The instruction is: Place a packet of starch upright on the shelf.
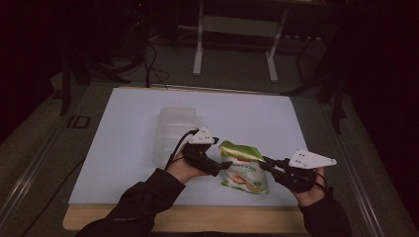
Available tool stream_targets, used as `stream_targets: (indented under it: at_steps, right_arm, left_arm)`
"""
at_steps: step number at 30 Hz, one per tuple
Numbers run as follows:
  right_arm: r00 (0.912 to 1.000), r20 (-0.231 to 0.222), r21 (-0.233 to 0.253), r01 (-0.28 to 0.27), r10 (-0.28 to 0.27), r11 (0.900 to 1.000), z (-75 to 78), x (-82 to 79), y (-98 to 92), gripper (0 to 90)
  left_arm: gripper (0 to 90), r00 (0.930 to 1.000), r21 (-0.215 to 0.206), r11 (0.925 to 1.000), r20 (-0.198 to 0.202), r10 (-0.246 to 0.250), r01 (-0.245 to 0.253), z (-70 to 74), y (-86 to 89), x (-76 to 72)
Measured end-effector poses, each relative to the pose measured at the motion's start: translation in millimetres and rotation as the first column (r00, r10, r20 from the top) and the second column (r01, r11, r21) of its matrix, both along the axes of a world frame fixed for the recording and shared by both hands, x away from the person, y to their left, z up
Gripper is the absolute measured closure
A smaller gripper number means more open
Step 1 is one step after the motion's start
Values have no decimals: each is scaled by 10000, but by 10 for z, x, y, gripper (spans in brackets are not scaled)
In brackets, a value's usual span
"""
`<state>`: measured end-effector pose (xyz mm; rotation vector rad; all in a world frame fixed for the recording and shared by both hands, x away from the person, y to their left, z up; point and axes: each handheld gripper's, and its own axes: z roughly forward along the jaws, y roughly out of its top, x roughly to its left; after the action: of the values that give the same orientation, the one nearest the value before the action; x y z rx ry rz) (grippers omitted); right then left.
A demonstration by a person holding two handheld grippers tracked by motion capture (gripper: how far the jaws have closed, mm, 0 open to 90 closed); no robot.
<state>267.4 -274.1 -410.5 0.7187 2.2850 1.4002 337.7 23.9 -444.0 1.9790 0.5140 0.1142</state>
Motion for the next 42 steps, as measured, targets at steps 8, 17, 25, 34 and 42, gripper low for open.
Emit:
stream_targets:
  at_steps: [8, 17, 25, 34, 42]
  right_arm:
    - [9999, -97, 65, -50, 50, 10000, -6, 3, -26, 808]
    - [9998, -158, 125, 74, -72, 9999, -45, 20, -35, 807]
    - [9992, -294, 475, 293, -280, 9984, -50, 48, -94, 805]
    - [9991, -74, 779, 426, -421, 9961, 35, 16, -151, 799]
    - [9994, 57, 1331, 335, -346, 9905, 155, -17, -196, 777]
  left_arm:
    - [292, 9986, 142, 9985, -50, -520, 520, -65, -137, 22]
    - [732, 9964, 408, 9958, 167, -828, 821, -110, -260, -44]
    - [827, 9946, 353, 9940, 35, -1041, 1039, -60, -280, -45]
    - [851, 9909, 240, 9910, 259, -1321, 1315, 121, -275, -93]
    - [852, 9873, 24, 9885, 494, -1509, 1509, 327, -250, -108]
